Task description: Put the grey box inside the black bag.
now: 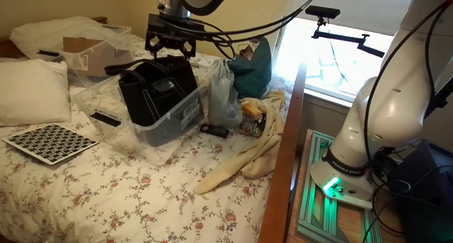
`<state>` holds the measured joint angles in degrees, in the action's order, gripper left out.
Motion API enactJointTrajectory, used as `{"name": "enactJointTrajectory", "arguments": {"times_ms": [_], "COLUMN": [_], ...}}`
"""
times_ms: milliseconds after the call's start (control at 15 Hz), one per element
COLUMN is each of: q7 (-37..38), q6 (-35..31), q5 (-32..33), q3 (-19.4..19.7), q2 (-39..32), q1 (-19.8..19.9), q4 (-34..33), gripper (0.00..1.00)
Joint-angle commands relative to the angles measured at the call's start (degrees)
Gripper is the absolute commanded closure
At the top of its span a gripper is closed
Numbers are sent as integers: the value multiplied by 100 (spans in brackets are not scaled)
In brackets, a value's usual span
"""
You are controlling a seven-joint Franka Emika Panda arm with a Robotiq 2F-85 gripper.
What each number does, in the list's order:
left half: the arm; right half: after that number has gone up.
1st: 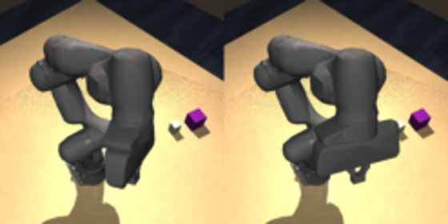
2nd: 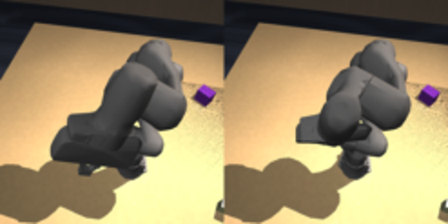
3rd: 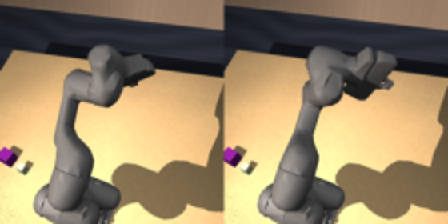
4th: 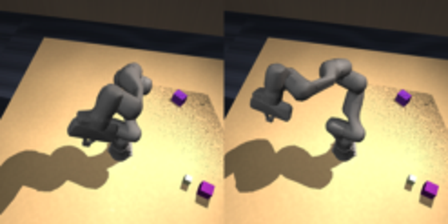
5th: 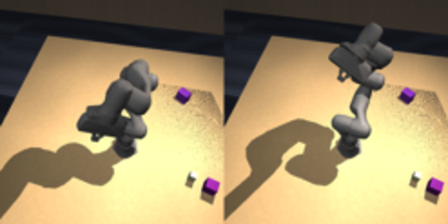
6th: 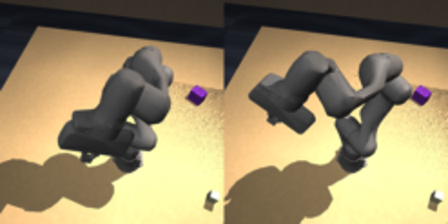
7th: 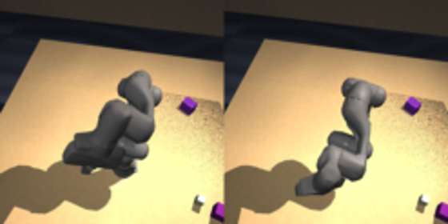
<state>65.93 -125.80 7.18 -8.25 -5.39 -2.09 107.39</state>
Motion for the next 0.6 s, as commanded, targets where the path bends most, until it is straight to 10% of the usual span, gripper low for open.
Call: {"name": "enactJointTrajectory", "arguments": {"times_ms": [0,533], "q7": [-17,1209], "q6": [10,611], "q5": [-23,49], "q3": [175,641], "q2": [10,-1234], "q1": [-174,-260], "q4": [-9,-1068], "gripper": [0,0]}}
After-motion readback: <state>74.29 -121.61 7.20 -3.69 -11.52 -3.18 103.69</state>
